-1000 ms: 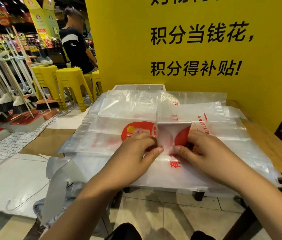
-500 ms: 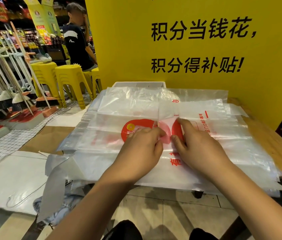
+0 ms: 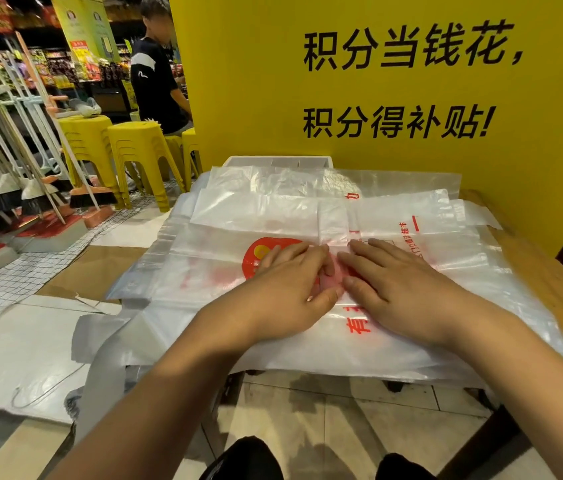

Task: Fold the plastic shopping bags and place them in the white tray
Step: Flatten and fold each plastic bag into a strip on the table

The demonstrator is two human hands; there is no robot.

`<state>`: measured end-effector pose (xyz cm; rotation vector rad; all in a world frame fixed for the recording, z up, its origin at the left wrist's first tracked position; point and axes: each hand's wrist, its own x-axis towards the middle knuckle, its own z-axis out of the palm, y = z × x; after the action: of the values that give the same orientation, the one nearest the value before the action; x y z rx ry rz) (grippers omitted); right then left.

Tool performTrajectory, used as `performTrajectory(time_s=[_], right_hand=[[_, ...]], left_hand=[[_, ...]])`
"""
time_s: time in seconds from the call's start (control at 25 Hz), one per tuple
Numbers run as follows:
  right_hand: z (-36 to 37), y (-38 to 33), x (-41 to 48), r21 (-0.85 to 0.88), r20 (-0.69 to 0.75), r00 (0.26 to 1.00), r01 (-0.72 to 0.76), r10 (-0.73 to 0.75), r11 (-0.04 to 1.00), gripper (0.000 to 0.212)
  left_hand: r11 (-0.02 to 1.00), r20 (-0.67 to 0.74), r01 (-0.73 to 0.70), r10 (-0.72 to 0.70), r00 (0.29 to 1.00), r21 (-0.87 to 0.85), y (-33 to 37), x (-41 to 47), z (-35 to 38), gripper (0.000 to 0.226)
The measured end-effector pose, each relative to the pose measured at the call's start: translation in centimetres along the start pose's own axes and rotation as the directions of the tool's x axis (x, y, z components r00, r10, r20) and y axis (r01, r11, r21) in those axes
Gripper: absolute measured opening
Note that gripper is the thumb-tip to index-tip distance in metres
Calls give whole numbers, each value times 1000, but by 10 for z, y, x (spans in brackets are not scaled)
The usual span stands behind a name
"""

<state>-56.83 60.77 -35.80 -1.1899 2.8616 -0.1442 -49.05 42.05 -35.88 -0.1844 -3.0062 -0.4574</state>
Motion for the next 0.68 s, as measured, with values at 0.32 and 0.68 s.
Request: performTrajectory(time_s=[0.32, 0.68], right_hand=[[-8, 24, -4, 35, 204, 978, 42, -48, 999, 86], [-19, 26, -11, 79, -8, 989, 145, -145, 986, 95]], left_hand=[[999, 89, 47, -45, 995, -23, -14, 8, 1, 66], [998, -69, -6, 10, 998, 56, -14, -7, -7, 49]])
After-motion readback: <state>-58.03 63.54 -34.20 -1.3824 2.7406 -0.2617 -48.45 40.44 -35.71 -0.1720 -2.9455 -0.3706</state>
